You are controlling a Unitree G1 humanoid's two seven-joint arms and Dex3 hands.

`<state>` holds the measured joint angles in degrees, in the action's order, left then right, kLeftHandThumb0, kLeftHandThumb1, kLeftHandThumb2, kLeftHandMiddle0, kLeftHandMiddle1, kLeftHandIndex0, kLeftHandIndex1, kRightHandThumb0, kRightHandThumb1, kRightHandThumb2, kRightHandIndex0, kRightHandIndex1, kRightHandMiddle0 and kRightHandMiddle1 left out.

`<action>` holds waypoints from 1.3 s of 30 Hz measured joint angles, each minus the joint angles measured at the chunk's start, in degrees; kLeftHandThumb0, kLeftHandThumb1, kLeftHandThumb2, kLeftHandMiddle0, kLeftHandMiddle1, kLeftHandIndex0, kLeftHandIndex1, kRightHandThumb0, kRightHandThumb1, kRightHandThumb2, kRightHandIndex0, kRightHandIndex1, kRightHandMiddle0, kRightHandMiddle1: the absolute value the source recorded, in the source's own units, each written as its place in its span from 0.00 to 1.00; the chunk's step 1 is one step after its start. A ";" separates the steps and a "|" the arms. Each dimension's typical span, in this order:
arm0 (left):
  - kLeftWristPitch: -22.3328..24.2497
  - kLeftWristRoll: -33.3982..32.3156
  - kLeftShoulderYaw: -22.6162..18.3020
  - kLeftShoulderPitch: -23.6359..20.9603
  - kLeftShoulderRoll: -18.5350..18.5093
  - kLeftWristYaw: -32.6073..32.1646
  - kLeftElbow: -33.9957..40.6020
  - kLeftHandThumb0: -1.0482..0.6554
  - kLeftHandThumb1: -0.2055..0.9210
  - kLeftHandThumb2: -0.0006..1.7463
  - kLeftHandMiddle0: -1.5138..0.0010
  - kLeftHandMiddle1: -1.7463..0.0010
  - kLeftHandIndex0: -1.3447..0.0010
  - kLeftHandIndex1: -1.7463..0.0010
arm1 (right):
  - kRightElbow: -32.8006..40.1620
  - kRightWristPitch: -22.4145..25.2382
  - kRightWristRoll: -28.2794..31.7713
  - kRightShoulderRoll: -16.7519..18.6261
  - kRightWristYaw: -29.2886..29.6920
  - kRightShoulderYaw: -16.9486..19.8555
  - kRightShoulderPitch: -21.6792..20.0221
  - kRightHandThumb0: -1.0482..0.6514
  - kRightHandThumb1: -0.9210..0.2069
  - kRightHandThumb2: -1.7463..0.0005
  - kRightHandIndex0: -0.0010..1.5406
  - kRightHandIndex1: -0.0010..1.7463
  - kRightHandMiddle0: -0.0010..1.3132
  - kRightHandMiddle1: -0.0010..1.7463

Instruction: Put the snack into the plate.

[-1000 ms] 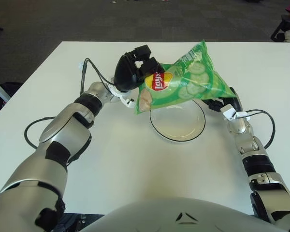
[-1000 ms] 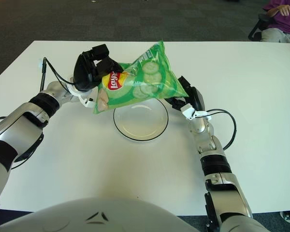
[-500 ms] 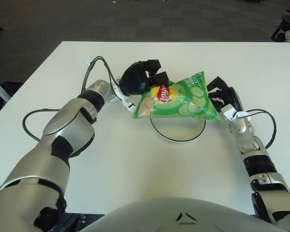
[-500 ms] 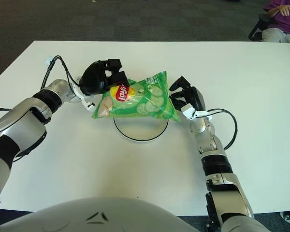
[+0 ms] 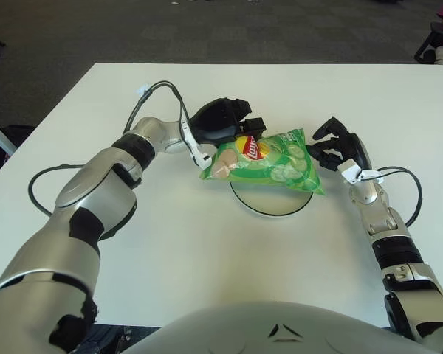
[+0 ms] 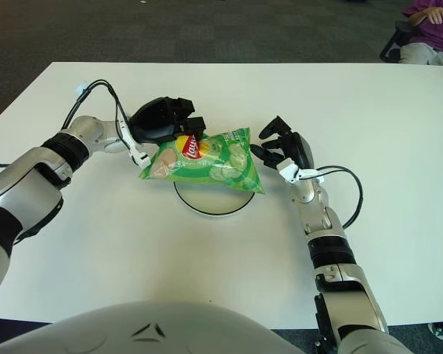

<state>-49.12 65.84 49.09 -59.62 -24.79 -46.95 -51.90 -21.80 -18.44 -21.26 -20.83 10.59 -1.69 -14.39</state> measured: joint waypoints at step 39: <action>-21.33 -40.10 -11.50 7.21 1.88 51.77 -6.53 0.01 1.00 0.19 1.00 1.00 0.98 1.00 | -0.38 -0.83 -0.42 -0.73 0.29 -0.39 0.21 0.41 0.00 0.76 0.65 0.14 0.23 0.93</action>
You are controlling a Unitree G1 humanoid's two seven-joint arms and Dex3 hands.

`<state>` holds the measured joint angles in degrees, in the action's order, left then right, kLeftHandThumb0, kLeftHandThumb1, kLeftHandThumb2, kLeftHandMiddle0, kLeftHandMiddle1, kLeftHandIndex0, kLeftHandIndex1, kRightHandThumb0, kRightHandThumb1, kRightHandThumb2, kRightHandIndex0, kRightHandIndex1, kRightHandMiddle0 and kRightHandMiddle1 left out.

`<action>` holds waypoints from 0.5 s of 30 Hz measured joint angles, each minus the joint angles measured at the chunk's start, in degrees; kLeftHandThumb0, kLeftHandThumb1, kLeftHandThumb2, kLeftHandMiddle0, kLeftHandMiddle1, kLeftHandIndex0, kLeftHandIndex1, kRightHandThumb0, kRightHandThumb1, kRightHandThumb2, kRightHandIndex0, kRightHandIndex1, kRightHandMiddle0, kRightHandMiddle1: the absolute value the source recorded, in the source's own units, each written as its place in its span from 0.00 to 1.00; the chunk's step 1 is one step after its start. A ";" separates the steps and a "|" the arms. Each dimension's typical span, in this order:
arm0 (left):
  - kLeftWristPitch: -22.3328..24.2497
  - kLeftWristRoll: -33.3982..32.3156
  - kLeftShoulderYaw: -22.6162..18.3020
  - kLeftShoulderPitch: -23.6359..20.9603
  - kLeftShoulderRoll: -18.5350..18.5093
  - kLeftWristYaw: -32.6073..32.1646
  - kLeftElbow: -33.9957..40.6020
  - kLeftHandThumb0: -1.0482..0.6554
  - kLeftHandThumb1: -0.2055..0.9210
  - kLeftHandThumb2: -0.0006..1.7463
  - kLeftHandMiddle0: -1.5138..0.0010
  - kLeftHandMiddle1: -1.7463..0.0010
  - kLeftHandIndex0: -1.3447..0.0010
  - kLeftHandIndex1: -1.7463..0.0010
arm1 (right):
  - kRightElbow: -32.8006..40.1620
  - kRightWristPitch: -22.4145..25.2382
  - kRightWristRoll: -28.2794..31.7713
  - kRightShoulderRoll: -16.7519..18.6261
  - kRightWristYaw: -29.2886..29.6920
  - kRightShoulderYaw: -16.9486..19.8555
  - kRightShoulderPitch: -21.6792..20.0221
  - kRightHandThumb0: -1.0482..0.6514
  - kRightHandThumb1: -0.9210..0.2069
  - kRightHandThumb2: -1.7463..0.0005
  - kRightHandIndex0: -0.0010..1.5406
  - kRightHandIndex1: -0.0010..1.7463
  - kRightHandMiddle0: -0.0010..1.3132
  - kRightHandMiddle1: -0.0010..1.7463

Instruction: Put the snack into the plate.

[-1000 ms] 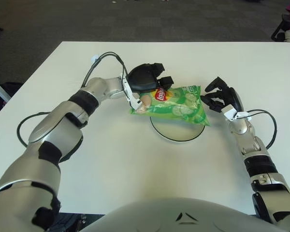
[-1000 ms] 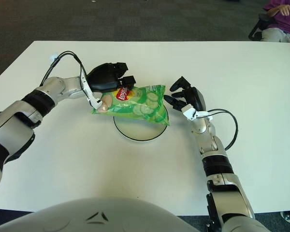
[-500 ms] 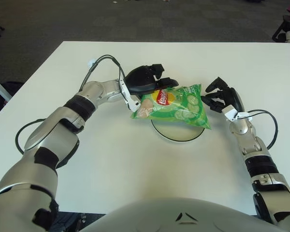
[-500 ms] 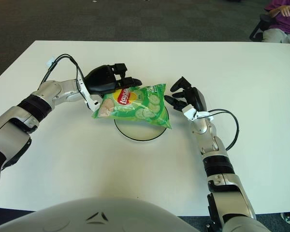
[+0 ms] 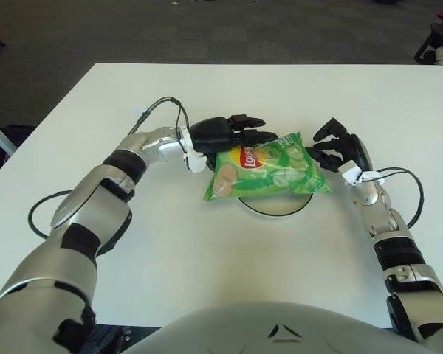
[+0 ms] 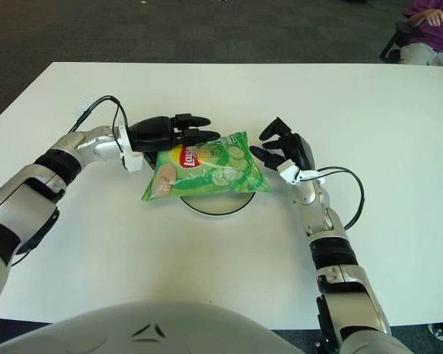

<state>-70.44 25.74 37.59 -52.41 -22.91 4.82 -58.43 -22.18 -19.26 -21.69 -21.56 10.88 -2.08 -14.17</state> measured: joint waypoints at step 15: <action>10.60 -31.77 -8.56 1.55 7.02 37.32 0.36 0.02 1.00 0.15 1.00 1.00 1.00 1.00 | -0.04 -0.04 0.01 0.00 0.02 -0.02 -0.10 0.41 0.00 0.76 0.65 0.14 0.23 0.93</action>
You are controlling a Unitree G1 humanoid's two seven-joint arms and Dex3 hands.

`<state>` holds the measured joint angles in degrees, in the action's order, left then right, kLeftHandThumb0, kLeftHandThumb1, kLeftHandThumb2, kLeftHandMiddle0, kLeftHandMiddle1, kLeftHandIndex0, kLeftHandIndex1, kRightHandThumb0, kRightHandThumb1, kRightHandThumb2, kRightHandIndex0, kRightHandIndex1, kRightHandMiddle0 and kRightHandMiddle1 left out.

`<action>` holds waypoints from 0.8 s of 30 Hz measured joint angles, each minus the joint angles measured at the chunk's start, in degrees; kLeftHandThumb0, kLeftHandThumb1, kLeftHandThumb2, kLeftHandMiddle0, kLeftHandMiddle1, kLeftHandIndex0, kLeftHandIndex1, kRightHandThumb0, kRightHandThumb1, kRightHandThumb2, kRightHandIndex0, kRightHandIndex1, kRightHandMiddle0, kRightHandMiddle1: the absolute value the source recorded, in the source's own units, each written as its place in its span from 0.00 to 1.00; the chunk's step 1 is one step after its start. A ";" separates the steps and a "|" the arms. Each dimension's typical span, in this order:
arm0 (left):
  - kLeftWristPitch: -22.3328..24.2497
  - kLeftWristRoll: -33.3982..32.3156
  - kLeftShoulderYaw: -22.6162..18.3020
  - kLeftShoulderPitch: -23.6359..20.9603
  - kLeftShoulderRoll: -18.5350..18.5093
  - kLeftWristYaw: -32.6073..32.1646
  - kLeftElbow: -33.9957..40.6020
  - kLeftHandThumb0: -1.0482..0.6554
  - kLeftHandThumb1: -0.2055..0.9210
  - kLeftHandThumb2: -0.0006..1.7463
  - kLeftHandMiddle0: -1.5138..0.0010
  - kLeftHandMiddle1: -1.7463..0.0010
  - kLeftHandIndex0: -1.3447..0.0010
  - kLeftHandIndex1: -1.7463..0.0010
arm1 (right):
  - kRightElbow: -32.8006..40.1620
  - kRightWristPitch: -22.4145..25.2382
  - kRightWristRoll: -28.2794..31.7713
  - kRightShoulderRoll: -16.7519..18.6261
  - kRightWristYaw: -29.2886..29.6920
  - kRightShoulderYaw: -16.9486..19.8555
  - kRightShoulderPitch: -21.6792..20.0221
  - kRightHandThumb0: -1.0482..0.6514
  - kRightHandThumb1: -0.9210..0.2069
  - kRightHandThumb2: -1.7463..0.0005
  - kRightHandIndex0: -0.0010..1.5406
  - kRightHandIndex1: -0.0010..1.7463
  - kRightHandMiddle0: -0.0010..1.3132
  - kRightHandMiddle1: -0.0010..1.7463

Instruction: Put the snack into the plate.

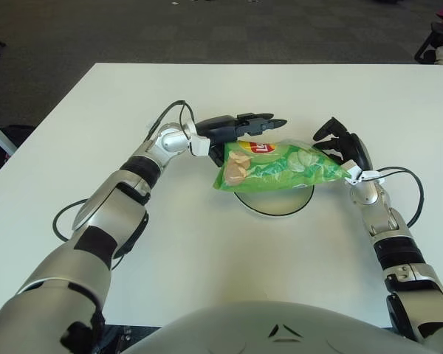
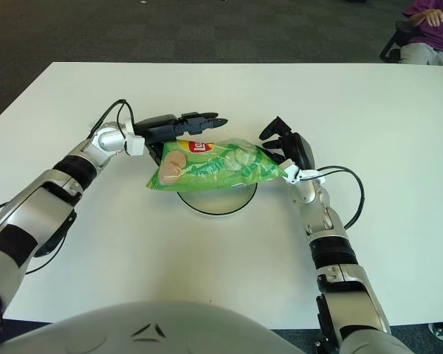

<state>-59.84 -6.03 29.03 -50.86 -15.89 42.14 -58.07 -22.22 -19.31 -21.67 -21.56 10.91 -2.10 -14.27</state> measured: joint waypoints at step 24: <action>14.78 -20.35 -30.84 0.67 7.91 39.44 -5.02 0.08 1.00 0.06 1.00 1.00 1.00 1.00 | -3.80 -0.09 -1.47 -0.13 1.63 -0.91 -2.48 0.41 0.00 0.76 0.66 0.13 0.23 0.93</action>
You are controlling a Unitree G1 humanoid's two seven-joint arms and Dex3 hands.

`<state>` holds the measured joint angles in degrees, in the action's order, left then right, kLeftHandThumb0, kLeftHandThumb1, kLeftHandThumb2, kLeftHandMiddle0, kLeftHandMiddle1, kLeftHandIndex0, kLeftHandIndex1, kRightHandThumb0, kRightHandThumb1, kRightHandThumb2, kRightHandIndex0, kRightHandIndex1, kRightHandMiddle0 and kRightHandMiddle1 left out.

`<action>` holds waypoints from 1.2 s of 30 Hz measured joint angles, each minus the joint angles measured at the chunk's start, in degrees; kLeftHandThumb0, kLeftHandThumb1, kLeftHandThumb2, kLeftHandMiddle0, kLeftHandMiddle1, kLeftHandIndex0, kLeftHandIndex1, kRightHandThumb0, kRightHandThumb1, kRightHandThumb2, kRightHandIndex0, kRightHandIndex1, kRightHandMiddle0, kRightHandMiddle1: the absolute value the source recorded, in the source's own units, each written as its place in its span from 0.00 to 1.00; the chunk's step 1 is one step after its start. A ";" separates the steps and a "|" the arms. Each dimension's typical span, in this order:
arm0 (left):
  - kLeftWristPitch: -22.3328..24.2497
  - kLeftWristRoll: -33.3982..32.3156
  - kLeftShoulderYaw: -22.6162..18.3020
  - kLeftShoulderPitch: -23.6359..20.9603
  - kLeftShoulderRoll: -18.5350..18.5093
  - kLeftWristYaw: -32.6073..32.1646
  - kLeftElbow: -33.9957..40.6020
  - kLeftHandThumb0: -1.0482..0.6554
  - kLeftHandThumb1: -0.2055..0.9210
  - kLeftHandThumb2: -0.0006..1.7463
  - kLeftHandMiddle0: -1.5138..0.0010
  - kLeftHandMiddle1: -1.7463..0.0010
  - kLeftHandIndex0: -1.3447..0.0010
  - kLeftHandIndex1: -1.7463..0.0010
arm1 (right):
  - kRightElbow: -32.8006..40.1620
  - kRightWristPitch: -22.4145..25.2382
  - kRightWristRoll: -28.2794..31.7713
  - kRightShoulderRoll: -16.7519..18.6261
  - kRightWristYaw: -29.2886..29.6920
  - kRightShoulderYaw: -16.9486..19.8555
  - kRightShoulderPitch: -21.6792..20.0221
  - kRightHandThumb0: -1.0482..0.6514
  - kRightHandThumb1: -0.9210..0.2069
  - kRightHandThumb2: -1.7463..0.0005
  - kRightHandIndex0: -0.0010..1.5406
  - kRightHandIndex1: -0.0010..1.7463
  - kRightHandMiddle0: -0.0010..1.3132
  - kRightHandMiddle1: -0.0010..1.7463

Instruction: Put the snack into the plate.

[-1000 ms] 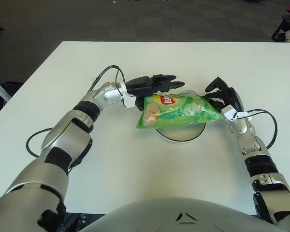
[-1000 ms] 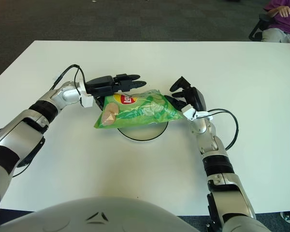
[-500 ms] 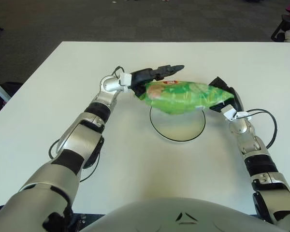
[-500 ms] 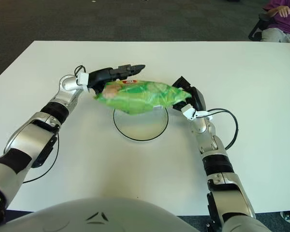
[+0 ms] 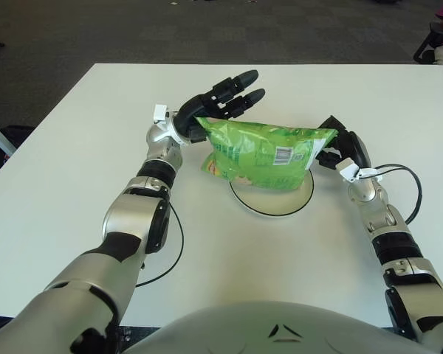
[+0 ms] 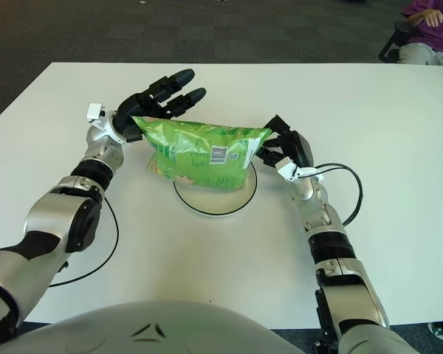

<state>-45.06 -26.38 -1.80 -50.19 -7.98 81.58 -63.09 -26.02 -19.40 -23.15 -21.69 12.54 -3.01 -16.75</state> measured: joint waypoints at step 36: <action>-14.46 16.61 4.17 0.35 -2.29 -11.91 2.12 0.08 1.00 0.07 1.00 1.00 1.00 1.00 | -0.25 0.09 -0.37 -0.29 0.12 -0.75 -0.18 0.41 0.00 0.76 0.67 0.12 0.23 0.93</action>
<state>-59.53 -9.77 2.37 -49.84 -10.26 69.67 -60.97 -26.27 -19.31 -23.52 -21.98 12.66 -3.76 -16.93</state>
